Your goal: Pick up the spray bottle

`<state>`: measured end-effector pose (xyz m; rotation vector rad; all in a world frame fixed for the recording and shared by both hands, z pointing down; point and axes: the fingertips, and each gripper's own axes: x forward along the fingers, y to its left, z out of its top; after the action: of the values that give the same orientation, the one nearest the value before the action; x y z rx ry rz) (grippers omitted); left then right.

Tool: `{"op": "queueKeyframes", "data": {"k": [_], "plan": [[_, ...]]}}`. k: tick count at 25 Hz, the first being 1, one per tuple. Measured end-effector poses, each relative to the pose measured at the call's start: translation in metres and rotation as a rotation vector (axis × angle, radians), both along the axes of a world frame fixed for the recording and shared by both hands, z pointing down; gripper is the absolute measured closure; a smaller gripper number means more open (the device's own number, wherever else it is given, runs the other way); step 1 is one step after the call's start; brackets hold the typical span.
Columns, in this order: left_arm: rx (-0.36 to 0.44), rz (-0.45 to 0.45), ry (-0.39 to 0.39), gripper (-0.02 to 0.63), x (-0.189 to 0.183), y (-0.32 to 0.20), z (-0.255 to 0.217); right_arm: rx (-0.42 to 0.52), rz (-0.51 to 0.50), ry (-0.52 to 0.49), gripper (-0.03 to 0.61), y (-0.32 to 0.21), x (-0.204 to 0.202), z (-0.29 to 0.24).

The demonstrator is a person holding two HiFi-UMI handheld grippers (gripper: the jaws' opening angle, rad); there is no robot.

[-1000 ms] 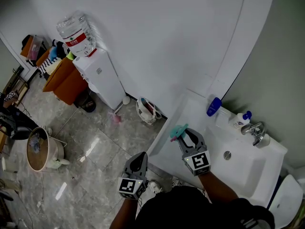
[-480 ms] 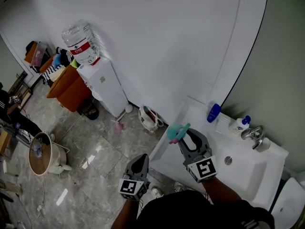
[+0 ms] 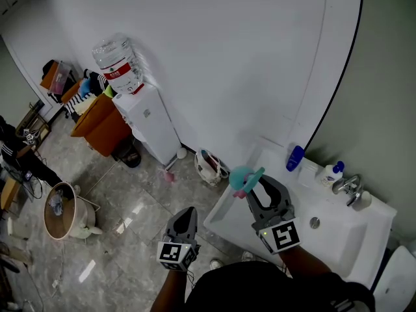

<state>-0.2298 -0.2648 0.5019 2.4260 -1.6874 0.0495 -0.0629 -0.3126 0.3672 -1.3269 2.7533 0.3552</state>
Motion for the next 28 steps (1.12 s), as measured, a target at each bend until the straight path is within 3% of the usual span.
{"op": "queueKeyframes", "data": {"k": [9, 28], "plan": [[0.070, -0.041, -0.031, 0.618, -0.014, -0.006, -0.023, 0.005, 0.001, 0.012, 0.448, 0.004, 0.001, 0.003], [0.074, 0.014, -0.047, 0.618, 0.005, -0.009, -0.030, -0.031, 0.023, 0.036, 0.448, -0.003, 0.006, 0.024]]}}
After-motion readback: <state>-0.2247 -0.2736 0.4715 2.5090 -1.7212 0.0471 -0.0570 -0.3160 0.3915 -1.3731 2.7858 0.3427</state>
